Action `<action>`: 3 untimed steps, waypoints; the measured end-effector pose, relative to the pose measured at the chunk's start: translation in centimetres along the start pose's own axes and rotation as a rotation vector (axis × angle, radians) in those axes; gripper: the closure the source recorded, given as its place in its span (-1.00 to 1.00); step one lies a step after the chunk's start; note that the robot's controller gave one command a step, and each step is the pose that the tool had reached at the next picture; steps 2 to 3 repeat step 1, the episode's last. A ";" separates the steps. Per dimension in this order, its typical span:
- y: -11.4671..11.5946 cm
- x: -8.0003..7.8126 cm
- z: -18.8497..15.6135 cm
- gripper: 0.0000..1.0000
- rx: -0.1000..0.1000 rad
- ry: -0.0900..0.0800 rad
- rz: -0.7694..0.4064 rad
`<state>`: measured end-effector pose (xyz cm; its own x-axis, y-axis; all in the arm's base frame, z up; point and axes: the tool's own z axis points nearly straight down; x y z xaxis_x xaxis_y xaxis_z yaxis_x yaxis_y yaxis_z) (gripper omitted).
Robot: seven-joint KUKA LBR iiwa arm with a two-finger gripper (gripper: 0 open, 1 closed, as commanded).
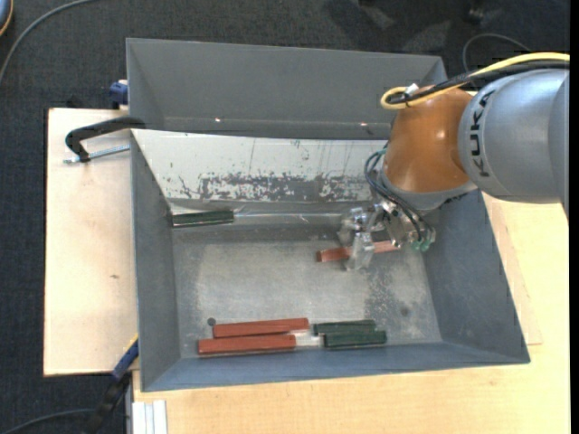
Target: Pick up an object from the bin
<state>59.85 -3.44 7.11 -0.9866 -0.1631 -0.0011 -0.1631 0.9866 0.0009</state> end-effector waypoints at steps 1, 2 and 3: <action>1.0 1.0 -15.4 1.00 0.002 -0.015 0.080; 1.0 1.0 -15.4 1.00 0.002 -0.015 0.080; 1.0 1.0 -15.4 1.00 0.002 -0.015 0.080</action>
Offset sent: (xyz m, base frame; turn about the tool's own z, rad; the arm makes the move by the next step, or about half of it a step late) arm -0.0142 0.0074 0.1472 0.0804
